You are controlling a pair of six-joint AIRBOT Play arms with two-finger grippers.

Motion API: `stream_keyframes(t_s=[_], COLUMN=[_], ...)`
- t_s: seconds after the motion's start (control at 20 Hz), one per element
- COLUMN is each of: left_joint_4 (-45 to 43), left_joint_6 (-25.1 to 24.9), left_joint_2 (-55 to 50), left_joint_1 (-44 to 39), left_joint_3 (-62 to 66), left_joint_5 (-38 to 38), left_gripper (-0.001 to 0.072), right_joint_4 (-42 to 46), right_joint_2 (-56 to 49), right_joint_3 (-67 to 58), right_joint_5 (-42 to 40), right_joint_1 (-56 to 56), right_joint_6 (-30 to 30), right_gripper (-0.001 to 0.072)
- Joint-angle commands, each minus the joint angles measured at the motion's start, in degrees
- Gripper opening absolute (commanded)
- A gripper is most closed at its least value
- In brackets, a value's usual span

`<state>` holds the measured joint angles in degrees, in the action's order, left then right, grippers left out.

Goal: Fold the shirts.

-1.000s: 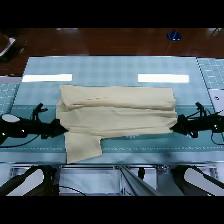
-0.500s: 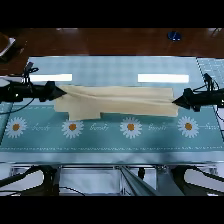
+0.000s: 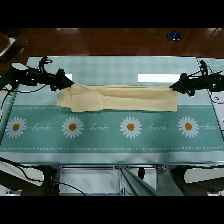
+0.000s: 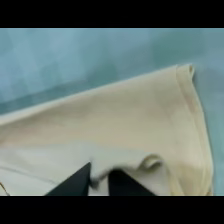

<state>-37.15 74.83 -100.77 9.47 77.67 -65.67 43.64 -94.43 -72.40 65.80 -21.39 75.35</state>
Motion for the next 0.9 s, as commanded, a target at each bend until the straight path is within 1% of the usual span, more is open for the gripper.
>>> stream_keyframes(t_s=[0.0, 0.05, 0.15, 0.2, 0.3, 0.35, 0.4, 0.45, 0.55, 0.65, 0.75, 0.85], left_joint_4=[-0.02, -0.79, -6.97, -11.1, -17.92, -18.58, -17.05, -14.03, -6.54, -2.62, -2.69, -2.69], left_joint_6=[-0.09, -0.61, 0.07, 1.4, 1.57, 1.07, -0.7, -2.62, -7.69, -9.9, -9.88, -9.88], left_joint_2=[-2.6, -2.6, -1.62, 0.0, 5.05, 7.89, 11.56, 15.67, 23.8, 29.83, 32.22, 31.82], left_joint_1=[-0.04, 0.72, 3.96, 5.86, 9.64, 11.1, 12.2, 12.44, 11.06, 8.09, 4.79, 1.33], left_joint_3=[2.89, 4.92, 10.16, 11.13, 9.68, 7.41, 3.43, -1.73, -12.94, -21.68, -25.88, -26.8], left_joint_5=[0.31, -2.05, -8.83, -10.58, -10.82, -9.05, -6.01, -2.05, 5.97, 11.47, 12.79, 12.9], left_gripper=[0.0504, 0.0504, 0.0503, 0.0503, 0.0503, 0.0503, 0.0503, 0.0503, 0.0503, 0.0503, 0.0503, 0.0503], right_joint_4=[-1.9, -1.51, 1.18, 3.26, 9.55, 11.93, 12.92, 12.04, 6.58, 2.58, 0.85, -0.37], right_joint_2=[-2.47, -2.47, -2.4, -2.01, -0.55, 0.24, 0.94, 1.09, 1.03, 0.9, 0.13, -1.18], right_joint_3=[-1.57, -2.45, -5.4, -6.1, -5.4, -3.76, -1.18, 1.62, 6.84, 9.2, 9.18, 9.18], right_joint_5=[-2.4, -0.44, 6.01, 9.16, 11.91, 10.97, 8.72, 6.25, 0.61, -4.2, -5.88, -6.29], right_joint_1=[-0.15, -1.14, -4.68, -6.93, -10.51, -11.32, -11.41, -11.15, -9.73, -7.43, -4.81, -2.69], right_joint_6=[-0.76, -0.92, -0.87, -0.87, -0.48, 0.5, 0.96, 0.96, 0.17, -1.36, -1.75, -1.7], right_gripper=[0.0414, 0.0414, 0.0414, 0.0414, 0.0414, 0.0414, 0.0414, 0.0414, 0.0414, 0.0416, 0.0419, 0.0419])
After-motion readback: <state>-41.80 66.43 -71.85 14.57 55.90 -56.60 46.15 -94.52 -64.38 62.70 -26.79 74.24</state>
